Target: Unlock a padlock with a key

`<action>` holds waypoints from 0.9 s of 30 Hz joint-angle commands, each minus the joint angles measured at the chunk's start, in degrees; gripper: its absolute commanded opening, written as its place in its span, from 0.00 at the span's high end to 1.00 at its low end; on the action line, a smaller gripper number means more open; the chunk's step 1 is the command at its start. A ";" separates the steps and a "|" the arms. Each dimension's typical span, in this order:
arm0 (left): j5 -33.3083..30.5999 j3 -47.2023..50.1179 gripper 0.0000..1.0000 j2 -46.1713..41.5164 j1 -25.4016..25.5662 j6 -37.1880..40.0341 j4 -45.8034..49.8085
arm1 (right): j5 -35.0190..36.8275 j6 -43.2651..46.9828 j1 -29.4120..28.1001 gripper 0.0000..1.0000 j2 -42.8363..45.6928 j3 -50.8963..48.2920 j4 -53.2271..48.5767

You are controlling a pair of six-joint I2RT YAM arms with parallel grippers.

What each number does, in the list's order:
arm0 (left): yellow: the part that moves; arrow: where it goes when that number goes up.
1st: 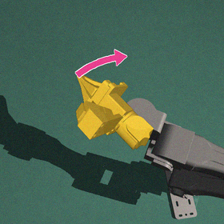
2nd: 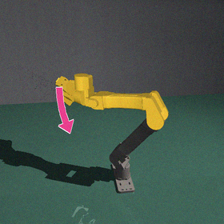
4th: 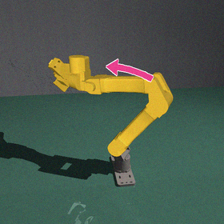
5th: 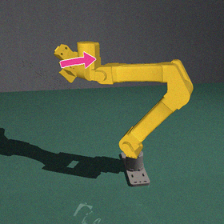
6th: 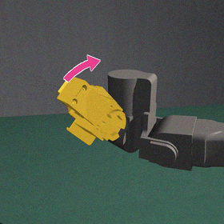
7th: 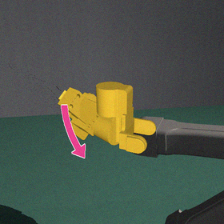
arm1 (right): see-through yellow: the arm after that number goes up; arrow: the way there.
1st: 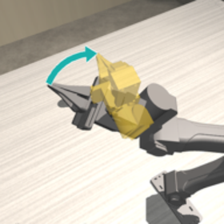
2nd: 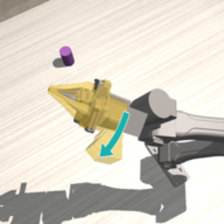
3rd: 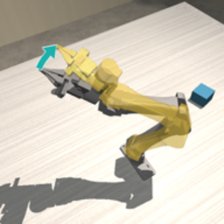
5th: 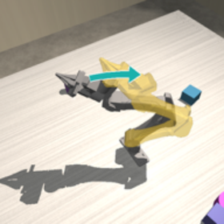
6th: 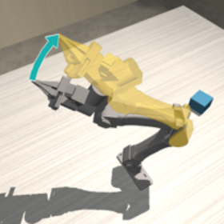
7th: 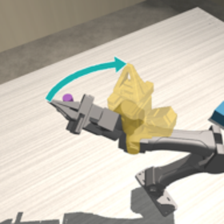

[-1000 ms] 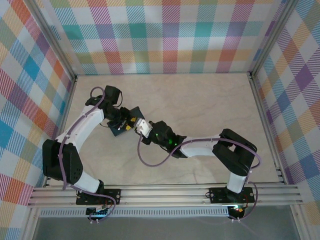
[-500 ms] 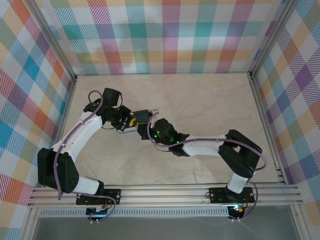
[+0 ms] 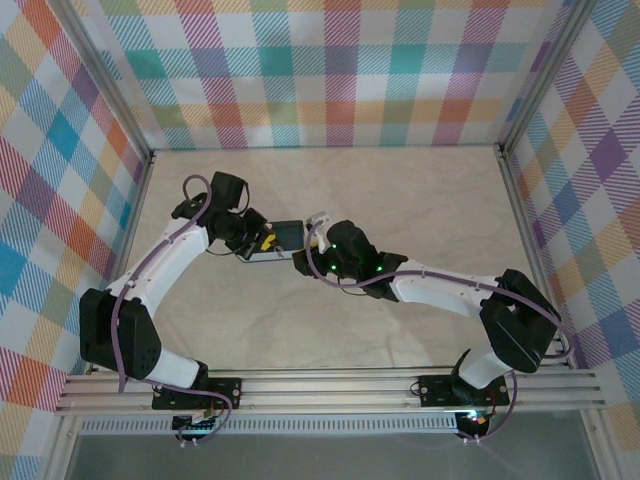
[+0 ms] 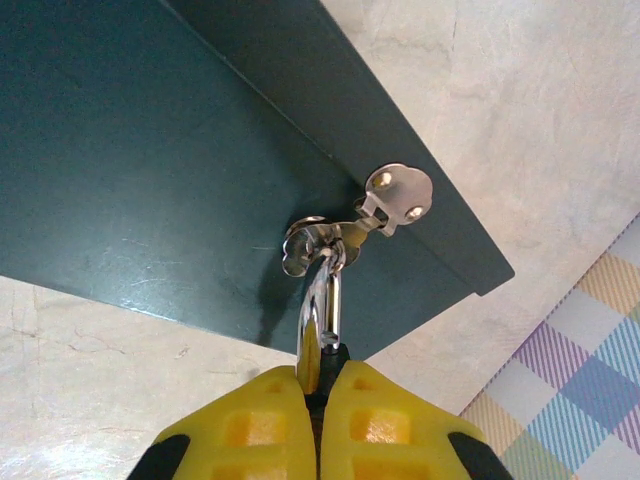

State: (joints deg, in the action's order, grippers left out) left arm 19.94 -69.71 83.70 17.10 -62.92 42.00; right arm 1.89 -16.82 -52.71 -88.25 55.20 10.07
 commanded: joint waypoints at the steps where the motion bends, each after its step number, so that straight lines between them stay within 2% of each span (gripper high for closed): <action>1: 0.69 -2.37 1.00 0.67 -0.32 1.69 1.38 | -5.31 12.91 -0.54 0.56 -3.29 4.09 1.21; 5: 1.15 -2.88 1.00 1.23 -0.32 1.83 1.66 | -4.30 19.63 -1.17 0.52 -7.62 7.38 3.57; 10: 1.91 -3.58 1.00 1.22 -0.32 1.93 1.61 | -3.26 25.92 -1.45 0.54 -11.97 11.96 1.54; 12: 2.24 -3.83 1.00 1.12 -0.32 2.09 1.74 | -1.18 26.93 -1.43 0.59 -13.19 12.36 2.42; 15: 2.22 -4.39 1.00 1.02 -0.35 2.68 2.69 | 1.60 28.59 -1.43 0.75 -14.88 12.76 4.10; 19: 3.08 -4.55 1.00 0.96 -0.48 3.39 3.57 | 2.79 27.42 -1.00 0.81 -15.02 11.77 7.28; 20: 3.02 -4.68 0.95 0.93 -0.64 3.61 3.98 | 2.80 27.17 -0.87 0.83 -15.02 11.79 7.17; 23: 0.02 -5.64 0.61 -0.14 -1.94 6.01 6.18 | 1.81 25.65 -0.35 0.84 -14.62 10.70 7.27; 25: -2.55 -6.69 0.51 -0.80 -3.44 8.51 8.02 | 0.39 23.99 0.31 0.84 -13.97 9.75 7.16; 27: -4.59 -7.35 0.47 -1.49 -4.97 10.51 9.10 | -1.01 22.97 0.98 0.83 -13.38 8.89 7.07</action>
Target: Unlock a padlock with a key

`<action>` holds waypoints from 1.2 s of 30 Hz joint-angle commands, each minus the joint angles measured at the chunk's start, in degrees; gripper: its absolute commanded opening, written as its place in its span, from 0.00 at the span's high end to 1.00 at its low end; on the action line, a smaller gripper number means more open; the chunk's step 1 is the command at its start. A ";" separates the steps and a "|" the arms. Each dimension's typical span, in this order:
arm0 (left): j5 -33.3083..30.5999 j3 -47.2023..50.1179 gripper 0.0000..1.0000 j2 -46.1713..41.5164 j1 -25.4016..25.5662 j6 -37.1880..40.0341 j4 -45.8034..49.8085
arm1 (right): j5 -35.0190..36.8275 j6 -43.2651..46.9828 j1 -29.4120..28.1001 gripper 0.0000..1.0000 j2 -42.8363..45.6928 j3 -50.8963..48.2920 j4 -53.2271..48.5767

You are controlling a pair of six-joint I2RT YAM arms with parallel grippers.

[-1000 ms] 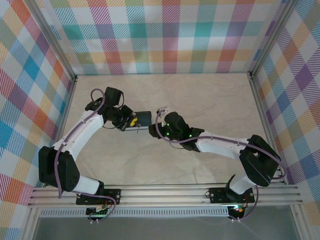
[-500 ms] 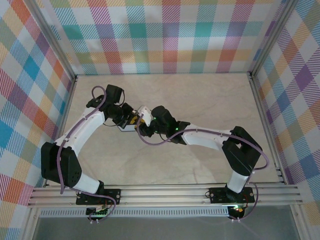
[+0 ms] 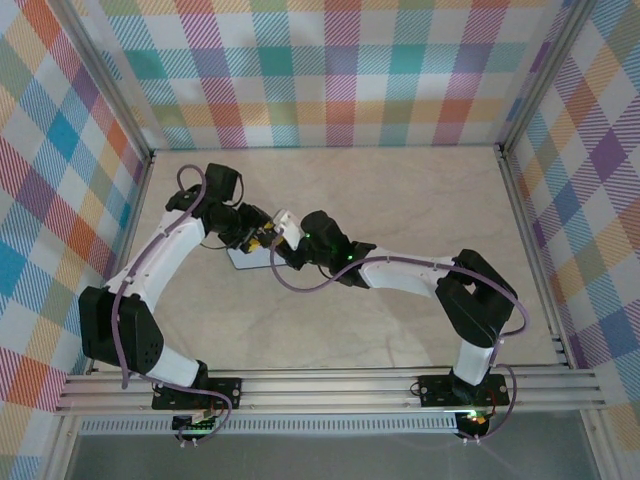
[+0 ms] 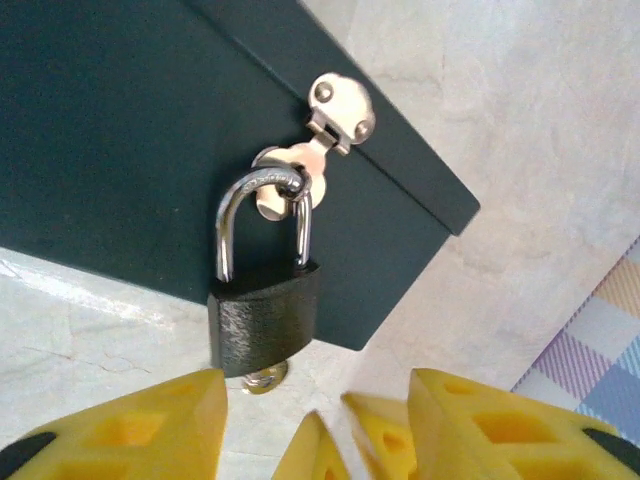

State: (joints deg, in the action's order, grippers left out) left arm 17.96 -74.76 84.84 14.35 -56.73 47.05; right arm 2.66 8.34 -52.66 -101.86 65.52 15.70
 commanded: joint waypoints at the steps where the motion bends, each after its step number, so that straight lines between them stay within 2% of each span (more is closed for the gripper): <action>1: -3.42 -2.40 0.46 -2.88 -2.88 5.50 4.24 | -2.13 -4.19 1.31 0.83 0.42 -1.82 1.29; 5: -4.51 -1.86 0.44 -1.92 -5.03 8.18 4.58 | -3.94 -6.05 2.12 0.81 0.48 -2.06 0.52; 8: -4.54 -1.30 0.44 -0.87 -6.03 10.04 3.58 | -5.25 -6.24 2.08 0.72 0.78 -1.88 -0.14; 11: -7.13 -2.65 0.44 0.47 -6.34 13.81 4.06 | -6.96 -5.56 2.00 0.65 1.73 -1.88 -0.16; 14: -9.84 -4.81 0.43 2.67 -7.01 18.48 4.46 | -5.66 -2.15 1.03 0.59 2.29 -1.37 0.72; 17: -9.42 -6.56 0.42 5.48 -7.28 22.65 3.70 | -4.31 3.24 -0.19 0.53 0.26 2.83 -2.73; 19: -10.54 -7.20 0.41 6.75 -7.31 23.71 3.15 | -3.67 5.58 -0.74 0.52 -2.02 6.42 -5.81; 24: -11.89 -6.72 0.40 8.43 -7.24 25.59 1.33 | -0.04 10.36 -1.50 0.47 -6.48 10.50 -5.64; 31: -8.65 -3.45 0.41 7.98 -7.24 25.75 0.50 | -0.02 12.07 -1.47 0.47 -11.66 16.28 -10.11; 36: -5.61 -0.55 0.46 4.32 -7.08 24.02 1.03 | 1.10 10.69 -0.89 0.58 -11.14 13.46 -8.68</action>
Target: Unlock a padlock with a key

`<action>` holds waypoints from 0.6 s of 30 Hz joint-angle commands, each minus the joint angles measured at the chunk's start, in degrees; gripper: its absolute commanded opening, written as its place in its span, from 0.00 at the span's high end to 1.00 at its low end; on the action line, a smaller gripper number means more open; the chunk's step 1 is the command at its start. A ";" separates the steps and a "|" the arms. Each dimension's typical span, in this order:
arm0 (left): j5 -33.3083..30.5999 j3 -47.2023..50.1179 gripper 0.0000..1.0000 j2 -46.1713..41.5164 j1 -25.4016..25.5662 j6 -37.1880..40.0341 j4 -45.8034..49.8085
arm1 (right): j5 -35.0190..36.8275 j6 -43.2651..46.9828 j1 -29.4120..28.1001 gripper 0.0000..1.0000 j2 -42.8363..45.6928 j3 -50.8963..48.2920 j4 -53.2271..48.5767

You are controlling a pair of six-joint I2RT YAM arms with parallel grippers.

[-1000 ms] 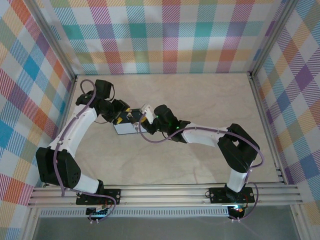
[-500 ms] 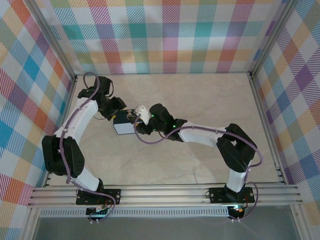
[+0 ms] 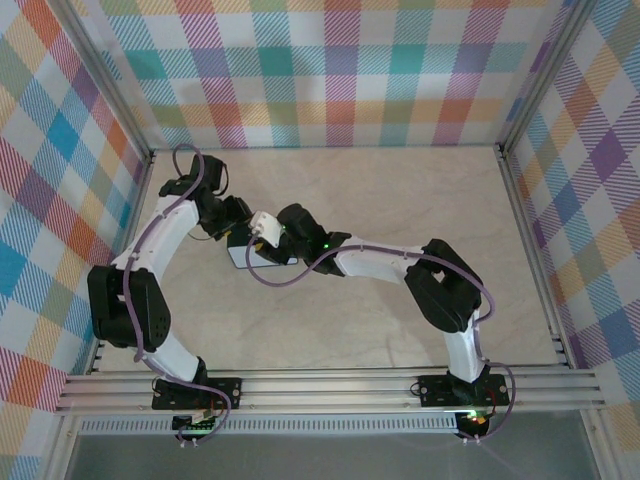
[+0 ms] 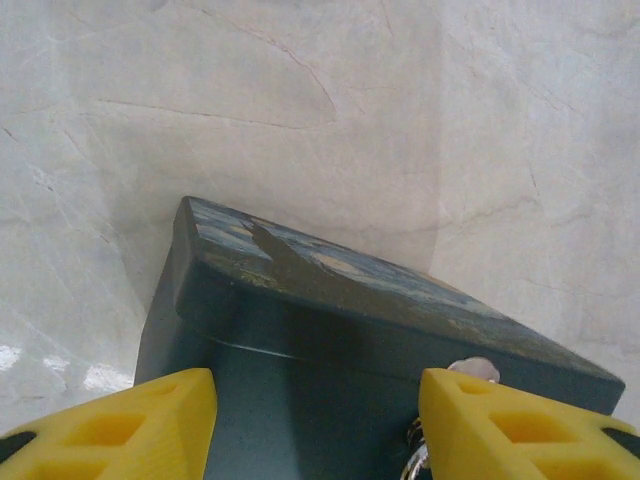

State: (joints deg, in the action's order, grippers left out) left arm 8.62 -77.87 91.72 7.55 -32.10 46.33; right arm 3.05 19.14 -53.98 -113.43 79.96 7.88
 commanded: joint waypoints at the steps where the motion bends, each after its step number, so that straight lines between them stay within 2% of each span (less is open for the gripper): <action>1: 4.49 3.24 0.46 -3.56 -0.19 -1.27 1.66 | 0.16 -0.79 0.61 0.58 1.46 -2.38 -0.01; 5: 3.46 2.39 0.44 -6.95 1.18 -3.18 3.50 | -4.03 -3.19 1.91 0.48 7.81 -8.02 2.73; 8: 1.69 0.37 0.42 -7.92 2.95 -5.29 4.56 | -7.62 -4.22 2.84 0.44 12.68 -10.37 2.04; 15: -0.99 -2.71 0.38 -6.36 10.98 -11.78 4.85 | -11.05 -10.63 6.08 0.41 20.61 -14.62 1.47; 18: -3.09 -3.40 0.36 -4.70 14.06 -14.28 5.57 | -11.07 -18.42 9.03 0.42 23.32 -15.55 -1.11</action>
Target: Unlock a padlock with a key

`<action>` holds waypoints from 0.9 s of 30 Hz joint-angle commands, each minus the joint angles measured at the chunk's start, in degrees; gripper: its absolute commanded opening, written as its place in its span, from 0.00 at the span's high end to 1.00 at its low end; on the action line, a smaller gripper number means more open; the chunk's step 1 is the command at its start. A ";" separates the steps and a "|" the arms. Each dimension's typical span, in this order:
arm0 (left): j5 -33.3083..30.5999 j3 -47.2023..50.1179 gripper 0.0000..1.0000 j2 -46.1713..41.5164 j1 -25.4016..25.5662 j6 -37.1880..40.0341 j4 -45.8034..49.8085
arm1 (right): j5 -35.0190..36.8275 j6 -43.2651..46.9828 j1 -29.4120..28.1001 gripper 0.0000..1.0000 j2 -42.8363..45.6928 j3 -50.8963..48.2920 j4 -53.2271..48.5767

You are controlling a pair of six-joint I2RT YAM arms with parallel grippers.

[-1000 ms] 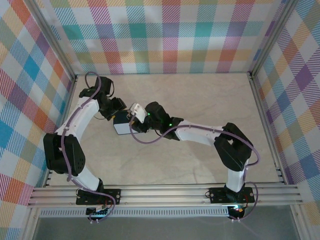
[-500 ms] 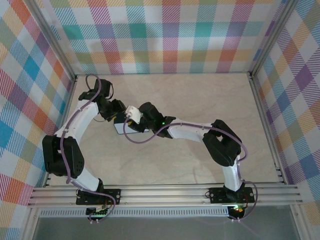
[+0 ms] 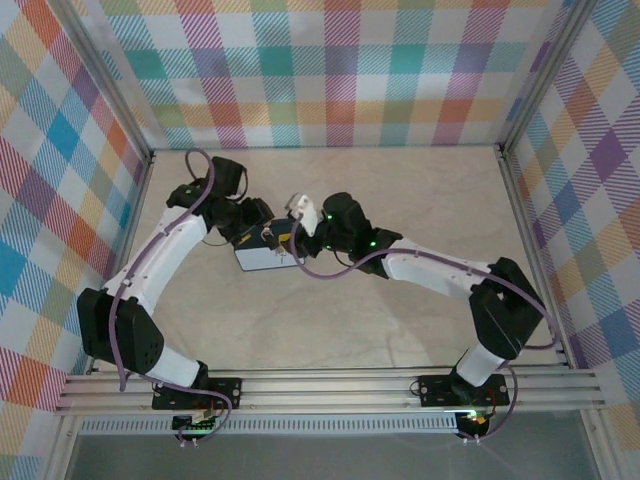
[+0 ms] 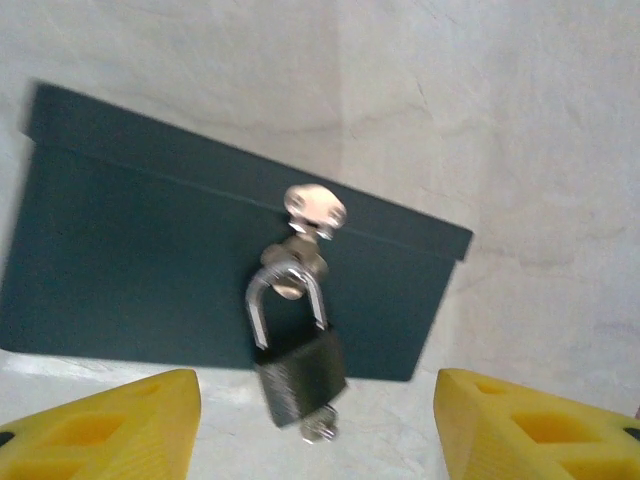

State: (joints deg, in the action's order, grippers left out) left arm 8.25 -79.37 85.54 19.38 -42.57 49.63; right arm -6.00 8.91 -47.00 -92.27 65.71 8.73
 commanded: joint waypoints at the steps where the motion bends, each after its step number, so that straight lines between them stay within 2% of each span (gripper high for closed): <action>1: -3.32 -1.88 0.35 1.94 2.70 -4.34 2.40 | -1.98 -9.88 2.77 0.42 2.79 -1.76 -2.34; 4: -3.96 -1.92 0.34 3.92 3.92 -5.27 2.14 | -2.37 -13.05 4.11 0.43 5.08 -4.53 -1.98; 11: -7.48 -2.37 0.34 6.32 5.32 -6.69 3.47 | -1.47 -13.92 4.13 0.43 8.37 -9.51 -0.89; 20: -5.66 -0.25 0.38 8.36 5.92 -9.37 0.48 | -2.13 -14.66 4.30 0.44 8.86 -11.69 0.48; 27: -5.62 -2.25 0.41 9.91 6.77 -9.71 2.09 | -2.42 -15.44 4.30 0.44 9.04 -13.24 1.32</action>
State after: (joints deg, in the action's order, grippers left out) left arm 2.26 -80.82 93.65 25.02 -51.40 50.78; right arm -7.18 -5.56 -42.46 -84.90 53.01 8.03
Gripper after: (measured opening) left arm 0.588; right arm 0.558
